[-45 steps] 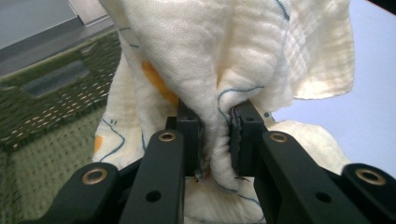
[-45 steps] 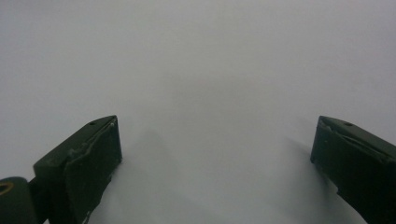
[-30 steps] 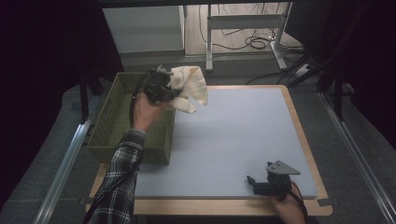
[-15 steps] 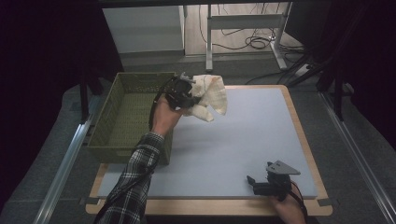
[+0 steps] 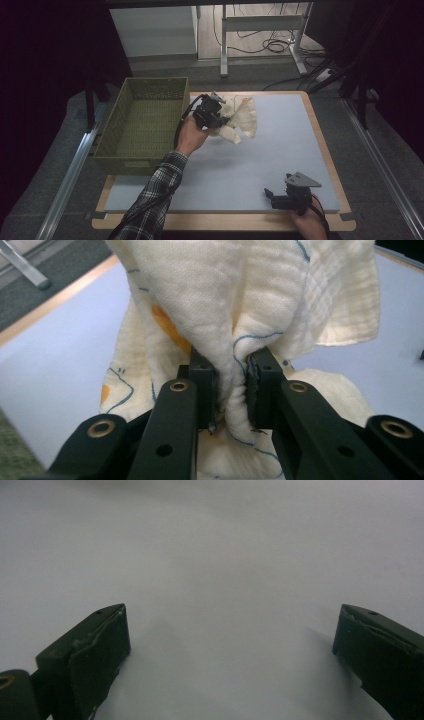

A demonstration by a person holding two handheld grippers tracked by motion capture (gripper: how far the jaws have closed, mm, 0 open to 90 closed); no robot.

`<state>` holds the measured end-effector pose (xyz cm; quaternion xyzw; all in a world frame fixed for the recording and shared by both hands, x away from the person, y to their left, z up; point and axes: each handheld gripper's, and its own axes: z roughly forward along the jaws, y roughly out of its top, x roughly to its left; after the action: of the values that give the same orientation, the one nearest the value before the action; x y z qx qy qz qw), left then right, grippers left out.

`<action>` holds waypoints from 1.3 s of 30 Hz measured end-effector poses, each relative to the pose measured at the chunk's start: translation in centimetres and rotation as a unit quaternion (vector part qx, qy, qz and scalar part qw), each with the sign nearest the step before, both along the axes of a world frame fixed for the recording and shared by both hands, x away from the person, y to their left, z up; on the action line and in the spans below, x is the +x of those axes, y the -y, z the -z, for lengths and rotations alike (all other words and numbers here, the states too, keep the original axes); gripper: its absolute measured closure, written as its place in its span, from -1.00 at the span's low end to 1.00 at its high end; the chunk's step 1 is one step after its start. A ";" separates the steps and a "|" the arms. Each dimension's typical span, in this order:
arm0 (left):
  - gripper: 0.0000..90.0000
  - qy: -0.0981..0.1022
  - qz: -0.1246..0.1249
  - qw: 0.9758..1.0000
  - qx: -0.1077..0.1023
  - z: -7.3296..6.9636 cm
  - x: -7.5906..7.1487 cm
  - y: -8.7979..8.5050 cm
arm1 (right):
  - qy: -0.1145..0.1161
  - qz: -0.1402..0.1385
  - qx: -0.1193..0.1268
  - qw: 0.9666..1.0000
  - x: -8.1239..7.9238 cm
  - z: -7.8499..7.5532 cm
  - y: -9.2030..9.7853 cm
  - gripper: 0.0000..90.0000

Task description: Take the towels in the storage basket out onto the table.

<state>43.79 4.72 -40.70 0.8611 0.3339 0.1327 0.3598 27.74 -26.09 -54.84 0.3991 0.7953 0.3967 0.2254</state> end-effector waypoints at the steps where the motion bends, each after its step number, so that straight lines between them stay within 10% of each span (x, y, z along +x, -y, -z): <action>1: 0.72 -0.002 0.003 1.000 0.001 0.3 -0.1 0.3 | 0.000 0.000 0.000 1.000 0.0 0.0 0.0 -0.96; 20: 0.70 -0.030 0.043 0.998 0.021 5.6 -2.4 4.2 | -0.001 -0.001 0.000 1.000 0.0 0.0 0.0 -0.96; 39: 0.43 -0.041 0.022 0.999 0.003 10.9 -3.3 4.2 | 0.001 -0.002 -0.001 1.000 0.0 0.0 0.0 -0.96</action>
<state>40.51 0.57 -51.57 0.8740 0.3291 0.0909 0.3458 27.74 -26.14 -54.85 0.3968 0.7964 0.3969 0.2254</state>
